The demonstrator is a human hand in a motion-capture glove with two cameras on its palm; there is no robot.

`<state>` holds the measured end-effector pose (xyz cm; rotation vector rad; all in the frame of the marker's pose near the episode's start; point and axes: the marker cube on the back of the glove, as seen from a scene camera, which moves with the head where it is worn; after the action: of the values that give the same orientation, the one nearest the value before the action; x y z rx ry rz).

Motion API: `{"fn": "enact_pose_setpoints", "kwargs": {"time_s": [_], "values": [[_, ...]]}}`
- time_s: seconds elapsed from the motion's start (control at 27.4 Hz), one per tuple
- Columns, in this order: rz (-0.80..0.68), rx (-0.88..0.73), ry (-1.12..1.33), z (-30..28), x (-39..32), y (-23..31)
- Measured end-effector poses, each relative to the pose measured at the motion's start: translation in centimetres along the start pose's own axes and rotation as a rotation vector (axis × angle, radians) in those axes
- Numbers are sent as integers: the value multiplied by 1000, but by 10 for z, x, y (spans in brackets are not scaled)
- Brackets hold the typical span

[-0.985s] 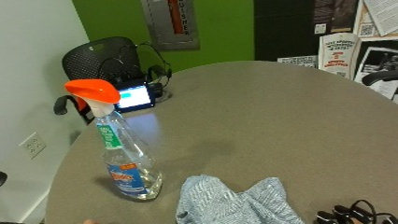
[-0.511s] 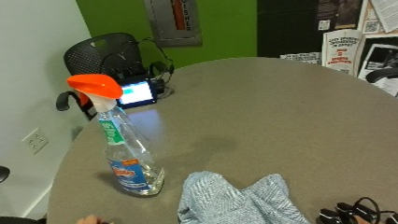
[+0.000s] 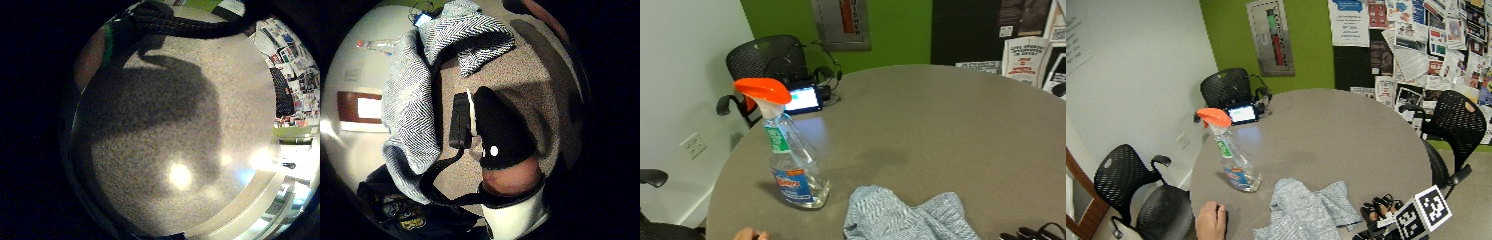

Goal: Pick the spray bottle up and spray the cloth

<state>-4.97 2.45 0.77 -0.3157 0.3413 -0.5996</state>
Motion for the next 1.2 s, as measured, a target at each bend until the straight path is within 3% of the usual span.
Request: {"fn": "enact_pose_setpoints", "kwargs": {"time_s": [1.2], "values": [[22,-21,-5,4,3,8]]}}
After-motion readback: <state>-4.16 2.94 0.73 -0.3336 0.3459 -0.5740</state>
